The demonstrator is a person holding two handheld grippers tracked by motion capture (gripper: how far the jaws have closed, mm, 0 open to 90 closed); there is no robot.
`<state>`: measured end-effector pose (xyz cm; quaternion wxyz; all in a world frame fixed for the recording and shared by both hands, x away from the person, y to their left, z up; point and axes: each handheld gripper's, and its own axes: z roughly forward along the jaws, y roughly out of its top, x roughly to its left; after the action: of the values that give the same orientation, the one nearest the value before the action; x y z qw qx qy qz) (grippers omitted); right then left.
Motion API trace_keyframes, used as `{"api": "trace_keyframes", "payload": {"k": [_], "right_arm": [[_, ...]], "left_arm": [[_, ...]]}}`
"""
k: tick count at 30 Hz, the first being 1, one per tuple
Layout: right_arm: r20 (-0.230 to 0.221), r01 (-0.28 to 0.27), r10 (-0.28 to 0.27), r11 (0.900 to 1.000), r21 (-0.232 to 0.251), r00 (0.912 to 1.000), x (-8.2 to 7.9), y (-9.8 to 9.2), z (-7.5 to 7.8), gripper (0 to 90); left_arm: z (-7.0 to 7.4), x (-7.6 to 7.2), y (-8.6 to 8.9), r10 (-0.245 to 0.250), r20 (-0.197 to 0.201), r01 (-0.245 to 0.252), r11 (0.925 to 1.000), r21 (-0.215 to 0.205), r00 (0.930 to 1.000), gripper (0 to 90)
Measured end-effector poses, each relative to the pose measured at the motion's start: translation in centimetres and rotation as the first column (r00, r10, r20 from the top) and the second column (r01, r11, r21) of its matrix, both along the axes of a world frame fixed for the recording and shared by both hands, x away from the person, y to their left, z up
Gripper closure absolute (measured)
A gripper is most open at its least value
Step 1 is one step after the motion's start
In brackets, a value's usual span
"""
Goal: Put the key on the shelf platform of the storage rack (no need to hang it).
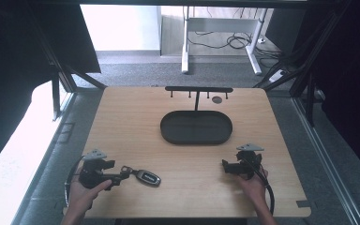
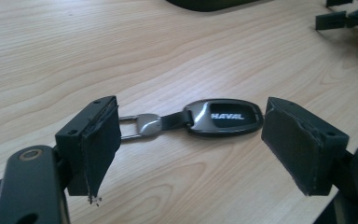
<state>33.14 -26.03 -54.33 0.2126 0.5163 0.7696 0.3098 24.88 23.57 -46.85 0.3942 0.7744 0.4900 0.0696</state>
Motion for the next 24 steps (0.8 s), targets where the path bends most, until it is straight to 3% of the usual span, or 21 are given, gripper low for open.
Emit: {"api": "trace_keyframes", "payload": {"k": [7, 10, 12, 15, 20, 24], "right_arm": [[0.0, 0.039, -0.039, 0.999, 0.003, 0.9992, -0.1, 0.5, 0.0, 0.2], [-0.015, 0.031, -0.031, 1.0, -0.007, 0.9994, -0.4, 0.4, 0.4, 8.1], [-0.002, 0.042, -0.042, 0.999, -0.004, 0.9991, -0.7, 0.1, 0.6, 15.9], [0.007, 0.054, -0.054, 0.999, 0.0, 0.9985, -0.9, -0.1, 0.5, 17.8], [0.053, 0.03, -0.029, 0.999, -0.016, 0.9982, -1.6, 0.1, 1.1, 22.9], [0.029, -0.007, 0.007, 1.0, -0.012, 0.9996, -1.8, 0.1, 1.1, 22.3]], "left_arm": [[-0.7, 0.3, 0.8, 0.031, -0.022, -0.031, 0.9995, 0.005, 0.9993, 20.0], [-0.5, 0.2, 0.5, 0.019, -0.016, -0.019, 0.9998, 0.008, 0.9997, 19.9], [-0.5, 0.1, 0.3, 0.013, -0.015, -0.013, 0.9999, 0.007, 0.9998, 19.9], [-0.5, 0.1, 0.3, 0.005, -0.018, -0.005, 1.0, 0.005, 0.9998, 19.9], [-0.3, 0.1, 0.9, 0.024, -0.01, -0.024, 0.9997, -0.006, 0.9997, 19.9], [-0.4, 0.1, 1.0, 0.027, -0.014, -0.027, 0.9996, -0.005, 0.9995, 19.9]]}}
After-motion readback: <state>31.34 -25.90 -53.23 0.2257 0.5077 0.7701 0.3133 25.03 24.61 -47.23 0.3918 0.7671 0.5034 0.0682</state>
